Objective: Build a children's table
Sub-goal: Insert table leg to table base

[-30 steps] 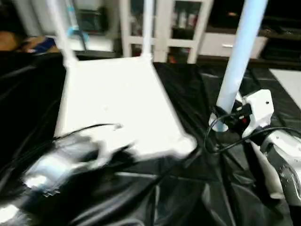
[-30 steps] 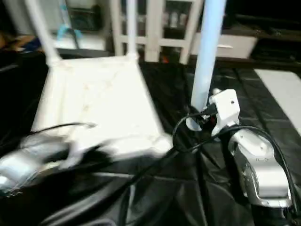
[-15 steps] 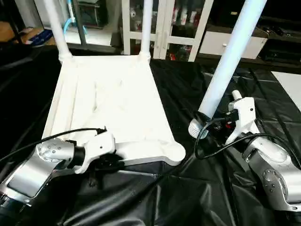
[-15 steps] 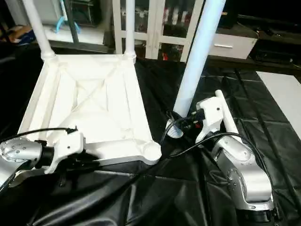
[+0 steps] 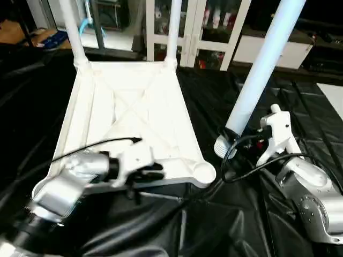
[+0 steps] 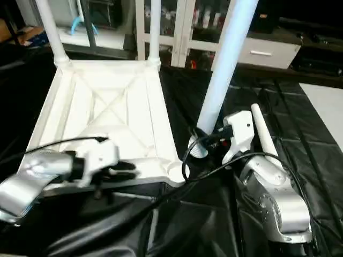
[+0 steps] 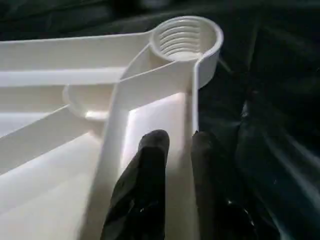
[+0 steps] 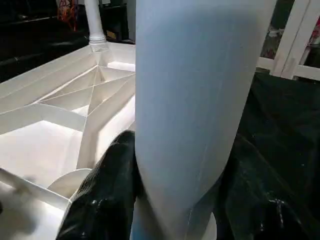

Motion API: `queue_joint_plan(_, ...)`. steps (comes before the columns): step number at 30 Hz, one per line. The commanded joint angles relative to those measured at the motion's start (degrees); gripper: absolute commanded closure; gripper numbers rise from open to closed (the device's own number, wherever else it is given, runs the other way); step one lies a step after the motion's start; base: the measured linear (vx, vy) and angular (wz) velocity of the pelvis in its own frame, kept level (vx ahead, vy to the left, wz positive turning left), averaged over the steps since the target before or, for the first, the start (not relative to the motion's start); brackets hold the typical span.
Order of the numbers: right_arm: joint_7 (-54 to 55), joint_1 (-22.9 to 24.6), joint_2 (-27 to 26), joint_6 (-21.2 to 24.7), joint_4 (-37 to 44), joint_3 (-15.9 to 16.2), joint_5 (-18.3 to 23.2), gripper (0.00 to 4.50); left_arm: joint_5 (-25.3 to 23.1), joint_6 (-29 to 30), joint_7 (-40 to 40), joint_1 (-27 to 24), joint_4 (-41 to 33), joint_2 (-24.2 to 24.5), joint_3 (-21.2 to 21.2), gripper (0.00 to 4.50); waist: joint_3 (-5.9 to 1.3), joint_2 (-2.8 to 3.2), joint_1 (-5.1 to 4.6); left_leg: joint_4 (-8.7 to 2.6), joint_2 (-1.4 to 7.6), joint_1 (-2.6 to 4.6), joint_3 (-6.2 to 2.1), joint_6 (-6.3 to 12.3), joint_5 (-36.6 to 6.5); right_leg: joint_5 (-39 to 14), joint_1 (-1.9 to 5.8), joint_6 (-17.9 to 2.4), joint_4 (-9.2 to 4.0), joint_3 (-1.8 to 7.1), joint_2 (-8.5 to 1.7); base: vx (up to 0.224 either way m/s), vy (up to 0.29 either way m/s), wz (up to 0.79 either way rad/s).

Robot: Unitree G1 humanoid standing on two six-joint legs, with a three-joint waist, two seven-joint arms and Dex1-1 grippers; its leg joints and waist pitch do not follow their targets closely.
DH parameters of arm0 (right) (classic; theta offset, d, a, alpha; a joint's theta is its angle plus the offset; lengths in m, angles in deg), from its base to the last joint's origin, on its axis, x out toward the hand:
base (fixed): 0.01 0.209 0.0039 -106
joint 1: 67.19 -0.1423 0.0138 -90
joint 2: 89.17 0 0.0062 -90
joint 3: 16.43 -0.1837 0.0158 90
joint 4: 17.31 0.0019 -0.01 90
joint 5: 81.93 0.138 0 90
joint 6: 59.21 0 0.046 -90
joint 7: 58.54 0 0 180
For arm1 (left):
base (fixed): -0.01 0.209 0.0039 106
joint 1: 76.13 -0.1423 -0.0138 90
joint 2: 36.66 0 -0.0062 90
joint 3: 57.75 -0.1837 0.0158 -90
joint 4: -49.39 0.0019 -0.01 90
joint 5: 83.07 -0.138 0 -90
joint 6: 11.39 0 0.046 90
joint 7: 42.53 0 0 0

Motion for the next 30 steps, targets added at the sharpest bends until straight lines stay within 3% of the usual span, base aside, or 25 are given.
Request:
queue_joint_plan(1, 0.4, 0.6, 0.4, 0.1, 2.2, -0.1, -0.4, 2.62, -0.1, 2.2, 1.5, 2.3, 0.4, -1.4, -1.0, 3.25, -3.61, 0.93, 0.14, -4.91, 4.82, 0.41, -1.71, 2.07, -1.1, -1.8, 2.95, -16.1, -2.86, 2.77, -4.81, 0.000, 0.000, 0.00)
queue_joint_plan(5, 0.6, 0.9, 0.5, 0.1, 2.5, -0.3, -0.3, 2.62, -1.4, 2.3, 2.1, 3.2, 0.9, -2.4, -1.8, 2.88, -3.64, 0.85, 0.20, -4.80, 4.82, 0.31, -1.76, 2.52, -1.1, -1.7, 3.08, -16.4, -2.98, 2.75, -4.79, 0.000, 0.000, 0.00)
queue_joint_plan(12, 0.8, 1.1, 0.7, 0.1, 2.6, -0.5, -0.4, 2.62, -2.9, 2.5, -0.7, 2.0, 1.9, -1.4, -4.1, 2.88, -3.80, 1.25, 0.14, -4.75, 4.83, 0.33, -1.87, 2.96, -1.1, -1.8, 3.08, -16.3, -2.89, 2.68, -4.76, 0.000, 0.000, 0.00)
queue_joint_plan(25, 1.0, 0.8, 0.9, 0.1, 2.6, -0.2, -0.4, 2.62, -5.8, 1.8, 1.6, 2.4, 5.0, -2.1, -5.0, 2.88, -3.63, 1.29, 0.27, -4.82, 4.86, 0.50, -1.81, 2.12, -3.9, -5.8, 2.81, -15.5, -3.40, 2.73, -4.78, 0.000, 0.000, 0.00)
queue_joint_plan(30, 0.3, 0.4, 0.0, 2.1, 2.3, -1.6, 2.9, 2.62, -5.2, 2.4, 1.9, 2.4, 5.6, -2.5, -4.3, 3.15, -3.66, 1.28, 0.18, -4.87, 4.81, 0.34, -1.96, 1.95, -4.5, -7.2, 2.88, -14.9, -3.49, 2.73, -4.80, 0.000, 0.000, 0.00)
